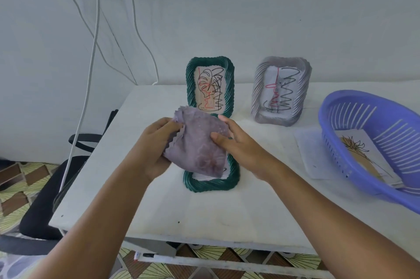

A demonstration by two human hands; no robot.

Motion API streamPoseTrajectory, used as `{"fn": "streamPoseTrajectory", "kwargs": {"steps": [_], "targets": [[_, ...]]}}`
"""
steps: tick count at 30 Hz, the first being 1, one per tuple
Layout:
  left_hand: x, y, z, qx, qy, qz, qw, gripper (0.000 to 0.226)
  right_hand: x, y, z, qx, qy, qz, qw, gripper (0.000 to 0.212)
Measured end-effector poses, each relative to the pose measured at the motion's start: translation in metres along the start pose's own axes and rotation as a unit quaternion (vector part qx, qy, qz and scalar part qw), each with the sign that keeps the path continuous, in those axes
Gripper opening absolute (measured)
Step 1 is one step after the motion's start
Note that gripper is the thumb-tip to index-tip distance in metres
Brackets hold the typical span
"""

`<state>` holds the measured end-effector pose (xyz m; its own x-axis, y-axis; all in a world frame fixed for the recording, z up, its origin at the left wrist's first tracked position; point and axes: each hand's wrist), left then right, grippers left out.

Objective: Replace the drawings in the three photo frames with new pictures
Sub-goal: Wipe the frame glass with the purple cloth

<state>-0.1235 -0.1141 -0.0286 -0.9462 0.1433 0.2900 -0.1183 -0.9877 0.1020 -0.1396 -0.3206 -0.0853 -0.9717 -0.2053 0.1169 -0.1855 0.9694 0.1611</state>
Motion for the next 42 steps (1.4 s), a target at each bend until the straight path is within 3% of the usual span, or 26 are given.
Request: {"fn": "streamPoseTrajectory", "kwargs": {"steps": [4,7,10,13,18,23,26,30,33,36,42], "targets": [[-0.008,0.006,-0.015,0.009,-0.033,0.004,0.999,0.017,0.001,-0.013,0.002,-0.061,0.021,0.052,0.997,0.048],[-0.01,0.006,-0.027,-0.124,-0.055,-0.001,0.991,0.033,0.002,-0.027,0.007,0.014,0.014,0.098,0.995,0.051],[-0.01,0.009,-0.039,-0.254,-0.021,-0.004,0.967,0.057,0.003,-0.041,0.011,0.089,0.025,0.115,0.989,0.057],[-0.02,0.011,-0.047,-0.335,0.026,0.013,0.942,0.063,0.002,-0.049,0.01,0.168,0.02,0.118,0.978,0.06],[-0.035,0.014,-0.05,-0.475,0.101,0.026,0.874,0.069,-0.013,-0.047,0.011,0.355,-0.028,0.126,0.926,0.063],[-0.042,-0.003,-0.054,-0.558,0.143,0.055,0.816,0.066,-0.017,-0.037,0.02,0.505,-0.134,0.143,0.841,0.057],[-0.049,-0.024,-0.06,-0.577,0.163,0.056,0.798,0.062,-0.02,-0.029,0.018,0.511,-0.181,0.088,0.836,0.046],[-0.056,-0.048,-0.068,-0.642,0.161,-0.019,0.749,0.063,-0.03,-0.02,0.023,0.521,-0.169,0.016,0.837,0.04],[-0.056,-0.058,-0.077,-0.672,0.145,-0.069,0.722,0.065,-0.033,-0.017,0.031,0.542,-0.157,-0.002,0.826,0.041],[-0.053,-0.064,-0.086,-0.685,0.167,-0.068,0.706,0.067,-0.033,-0.018,0.036,0.544,-0.161,0.004,0.823,0.041],[-0.055,-0.067,-0.082,-0.677,0.135,-0.092,0.718,0.093,-0.033,-0.019,0.04,0.541,-0.158,0.019,0.826,0.038]]}}
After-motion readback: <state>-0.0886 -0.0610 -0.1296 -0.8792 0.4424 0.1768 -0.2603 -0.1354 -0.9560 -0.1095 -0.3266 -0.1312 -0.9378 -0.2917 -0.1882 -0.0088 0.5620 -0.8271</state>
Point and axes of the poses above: each hand's wrist, its own x-axis away from the middle knuckle, its own y-axis out of the palm, z = x × y, and after that the axes turned 8 degrees about -x, right-handed
